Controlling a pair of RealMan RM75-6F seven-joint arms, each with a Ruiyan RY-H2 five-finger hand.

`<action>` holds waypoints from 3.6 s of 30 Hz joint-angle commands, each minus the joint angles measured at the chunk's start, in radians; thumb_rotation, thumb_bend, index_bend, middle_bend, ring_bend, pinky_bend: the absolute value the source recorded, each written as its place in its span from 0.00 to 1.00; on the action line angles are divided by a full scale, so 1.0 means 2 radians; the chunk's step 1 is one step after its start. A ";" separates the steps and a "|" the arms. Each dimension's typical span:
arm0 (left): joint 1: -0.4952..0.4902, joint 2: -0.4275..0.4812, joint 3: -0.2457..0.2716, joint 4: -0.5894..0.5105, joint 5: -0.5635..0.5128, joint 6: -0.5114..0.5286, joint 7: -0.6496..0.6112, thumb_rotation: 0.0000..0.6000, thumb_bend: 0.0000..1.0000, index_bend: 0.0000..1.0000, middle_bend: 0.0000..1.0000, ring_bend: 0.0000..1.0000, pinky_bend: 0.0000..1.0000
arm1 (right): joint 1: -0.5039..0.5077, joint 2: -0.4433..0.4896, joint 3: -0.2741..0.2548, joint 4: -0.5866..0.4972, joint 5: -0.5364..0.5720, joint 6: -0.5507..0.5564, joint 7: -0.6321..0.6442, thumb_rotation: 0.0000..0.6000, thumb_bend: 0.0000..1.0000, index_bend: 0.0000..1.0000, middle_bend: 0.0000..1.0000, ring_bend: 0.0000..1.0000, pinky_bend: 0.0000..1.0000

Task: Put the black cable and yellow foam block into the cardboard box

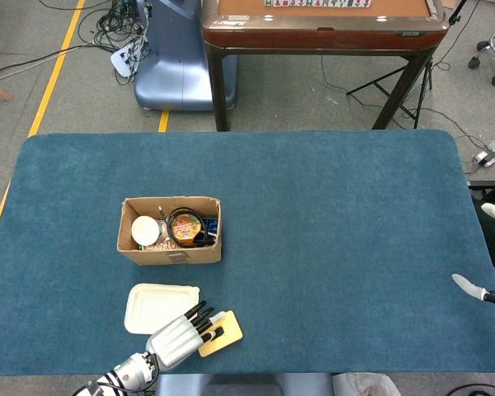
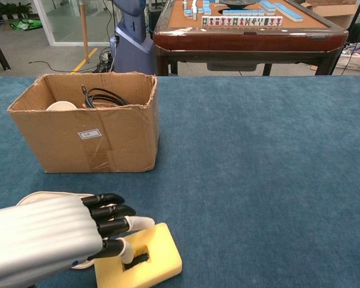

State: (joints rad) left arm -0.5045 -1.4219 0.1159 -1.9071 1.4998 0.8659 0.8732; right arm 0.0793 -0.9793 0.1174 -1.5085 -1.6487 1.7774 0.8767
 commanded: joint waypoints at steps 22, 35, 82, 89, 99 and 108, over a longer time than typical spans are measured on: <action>-0.016 -0.003 0.014 0.002 -0.053 0.008 0.033 1.00 0.25 0.35 0.00 0.00 0.00 | -0.001 0.001 0.001 -0.002 0.001 0.000 0.003 1.00 0.00 0.15 0.17 0.00 0.00; -0.017 0.004 0.027 -0.009 -0.068 0.024 0.043 1.00 0.38 0.40 0.00 0.00 0.00 | 0.000 0.000 0.001 -0.002 0.000 -0.002 0.000 1.00 0.00 0.15 0.17 0.00 0.00; 0.001 0.114 0.077 -0.067 -0.166 0.133 0.130 1.00 0.52 0.39 0.00 0.00 0.00 | 0.004 0.000 0.000 -0.011 0.000 -0.012 -0.012 1.00 0.00 0.15 0.17 0.00 0.00; 0.015 0.123 0.074 -0.066 -0.163 0.158 0.118 1.00 0.52 0.39 0.00 0.00 0.00 | 0.005 -0.001 -0.001 -0.013 0.000 -0.015 -0.016 1.00 0.00 0.15 0.17 0.00 0.00; 0.037 0.134 0.073 -0.071 -0.168 0.186 0.108 1.00 0.52 0.39 0.00 0.00 0.00 | 0.006 -0.001 -0.002 -0.015 -0.001 -0.019 -0.020 1.00 0.00 0.15 0.17 0.00 0.00; 0.047 0.148 0.069 -0.080 -0.142 0.183 0.052 1.00 0.33 0.17 0.00 0.00 0.00 | 0.007 -0.002 -0.003 -0.018 -0.001 -0.022 -0.025 1.00 0.00 0.15 0.17 0.00 0.00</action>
State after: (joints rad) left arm -0.4135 -1.1322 0.2593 -2.0620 1.2066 1.2348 0.9939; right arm 0.0941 -0.9834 0.1122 -1.5433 -1.6508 1.7332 0.8269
